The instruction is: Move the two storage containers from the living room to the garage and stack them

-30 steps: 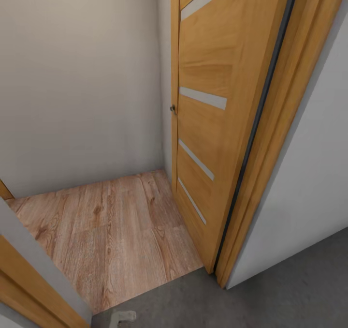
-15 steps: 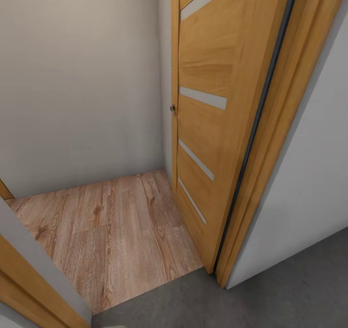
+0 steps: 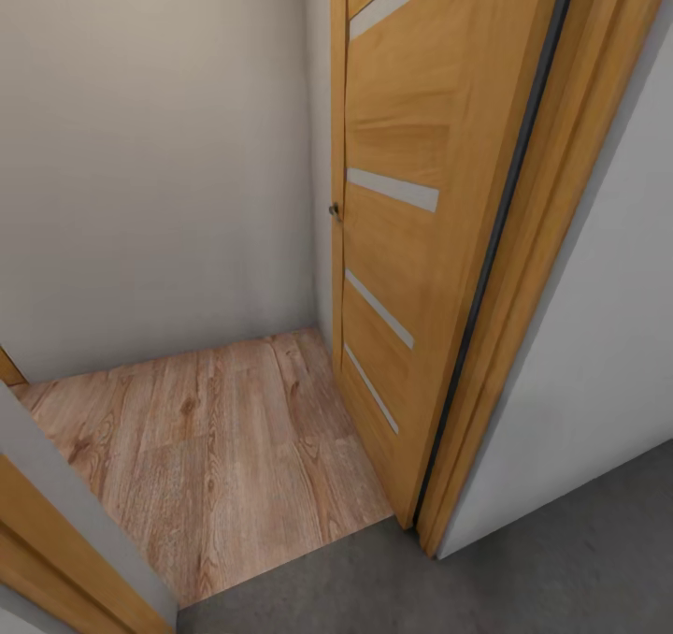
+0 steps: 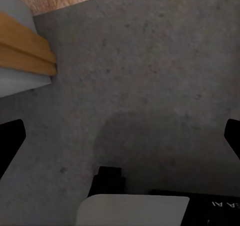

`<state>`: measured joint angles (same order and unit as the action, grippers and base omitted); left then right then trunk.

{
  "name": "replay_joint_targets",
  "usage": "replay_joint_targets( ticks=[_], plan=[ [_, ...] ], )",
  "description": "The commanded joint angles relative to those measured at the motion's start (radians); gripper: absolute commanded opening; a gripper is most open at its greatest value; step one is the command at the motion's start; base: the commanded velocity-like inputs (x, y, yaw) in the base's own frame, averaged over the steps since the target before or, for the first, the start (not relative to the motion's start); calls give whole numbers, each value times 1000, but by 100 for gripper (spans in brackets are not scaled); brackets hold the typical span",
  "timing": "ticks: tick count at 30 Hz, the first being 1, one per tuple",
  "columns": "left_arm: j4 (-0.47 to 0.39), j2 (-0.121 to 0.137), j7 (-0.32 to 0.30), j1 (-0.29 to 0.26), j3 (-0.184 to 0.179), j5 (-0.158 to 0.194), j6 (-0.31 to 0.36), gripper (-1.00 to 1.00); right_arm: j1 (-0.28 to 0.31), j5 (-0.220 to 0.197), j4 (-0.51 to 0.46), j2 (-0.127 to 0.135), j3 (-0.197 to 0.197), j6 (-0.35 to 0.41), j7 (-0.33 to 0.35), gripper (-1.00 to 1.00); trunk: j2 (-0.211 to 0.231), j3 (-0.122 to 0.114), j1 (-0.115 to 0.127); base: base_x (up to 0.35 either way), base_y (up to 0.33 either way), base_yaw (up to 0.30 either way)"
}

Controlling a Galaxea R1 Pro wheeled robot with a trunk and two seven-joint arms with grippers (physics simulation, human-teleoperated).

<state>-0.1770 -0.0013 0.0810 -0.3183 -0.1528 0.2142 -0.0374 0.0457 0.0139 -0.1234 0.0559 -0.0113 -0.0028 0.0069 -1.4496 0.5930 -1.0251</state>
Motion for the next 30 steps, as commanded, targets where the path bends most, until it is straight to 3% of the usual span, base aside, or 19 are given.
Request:
replay_joint_targets(
  ticks=[1, 9, 30],
  plan=[
    [1, 0, 5, 0, -9, 10, -4, 100, 1, 1, 0, 0, -1, 0, 1, 100, 0, 1, 0, 0, 0, 0],
    [1, 0, 5, 1, -10, 6, -4, 100, 0, 1, 1, -1, -1, 0, 1, 100, 0, 2, 0, 0, 0, 52],
    [1, -3, 5, 2, -13, 3, -4, 100, 1, 1, 0, 1, -1, 0, 0, 100, 0, 14, 0, 0, -67, 212]
  ],
)
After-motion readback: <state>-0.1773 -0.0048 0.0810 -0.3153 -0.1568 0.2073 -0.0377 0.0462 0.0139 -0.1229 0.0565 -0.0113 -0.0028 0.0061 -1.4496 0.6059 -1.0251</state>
